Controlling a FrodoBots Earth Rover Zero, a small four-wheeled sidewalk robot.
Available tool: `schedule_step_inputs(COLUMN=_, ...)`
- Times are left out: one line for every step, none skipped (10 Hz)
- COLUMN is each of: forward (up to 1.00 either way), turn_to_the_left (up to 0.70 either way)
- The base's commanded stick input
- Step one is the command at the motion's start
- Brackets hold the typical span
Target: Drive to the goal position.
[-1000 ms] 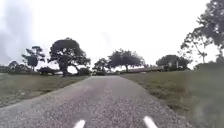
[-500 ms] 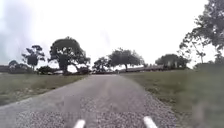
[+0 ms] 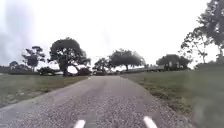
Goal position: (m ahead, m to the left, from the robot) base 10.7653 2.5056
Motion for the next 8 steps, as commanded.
schedule_step_inputs(forward=0.7, turn_to_the_left=0.0)
schedule_step_inputs(forward=0.7, turn_to_the_left=0.0)
schedule_step_inputs(forward=0.7, turn_to_the_left=0.0)
schedule_step_inputs(forward=0.7, turn_to_the_left=0.0)
schedule_step_inputs(forward=0.7, turn_to_the_left=0.0)
schedule_step_inputs(forward=0.7, turn_to_the_left=0.0)
schedule_step_inputs(forward=0.7, turn_to_the_left=0.0)
schedule_step_inputs(forward=0.7, turn_to_the_left=0.0)
